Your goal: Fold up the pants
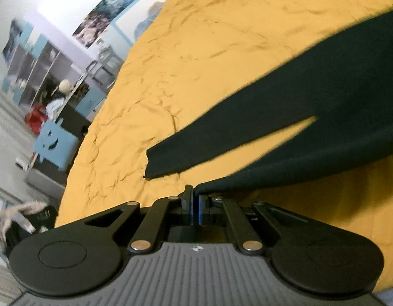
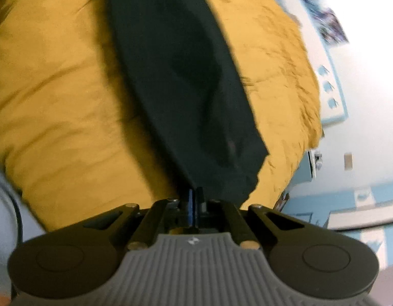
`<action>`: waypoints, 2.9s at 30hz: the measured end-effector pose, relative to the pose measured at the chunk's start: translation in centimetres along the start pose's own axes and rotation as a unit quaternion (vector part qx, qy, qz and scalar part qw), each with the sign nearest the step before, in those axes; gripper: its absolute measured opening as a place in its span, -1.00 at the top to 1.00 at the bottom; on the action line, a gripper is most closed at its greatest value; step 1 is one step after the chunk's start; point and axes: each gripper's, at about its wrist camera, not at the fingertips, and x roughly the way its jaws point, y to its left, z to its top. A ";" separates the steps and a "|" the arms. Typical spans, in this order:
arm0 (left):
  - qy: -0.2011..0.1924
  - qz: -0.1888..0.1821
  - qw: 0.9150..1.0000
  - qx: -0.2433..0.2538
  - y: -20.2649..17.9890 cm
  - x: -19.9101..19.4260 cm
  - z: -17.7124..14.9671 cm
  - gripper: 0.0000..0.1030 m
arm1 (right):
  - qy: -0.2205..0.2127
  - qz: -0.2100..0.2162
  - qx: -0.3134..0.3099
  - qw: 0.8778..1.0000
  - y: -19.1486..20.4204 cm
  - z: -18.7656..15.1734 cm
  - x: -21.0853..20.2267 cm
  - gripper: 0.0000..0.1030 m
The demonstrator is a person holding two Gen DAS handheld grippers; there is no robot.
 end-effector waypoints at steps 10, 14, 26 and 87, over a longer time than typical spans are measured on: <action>0.042 -0.001 0.996 -0.083 3.7 2.9 5.6 0.94 | -0.036 -0.057 0.134 0.989 -10.3 3.4 1.7 1.00; 0.043 0.002 0.995 -0.094 4.2 4.8 7.7 0.95 | -0.029 -0.065 0.149 0.986 -13.4 5.5 5.4 1.00; 0.108 0.004 0.989 -0.104 2.0 14.4 12.3 0.95 | 0.004 -0.026 0.190 0.981 -18.1 10.0 19.7 1.00; -0.086 -0.144 0.986 0.023 -7.5 2.9 7.2 0.00 | -0.108 0.082 0.385 0.913 -5.3 20.0 10.2 0.32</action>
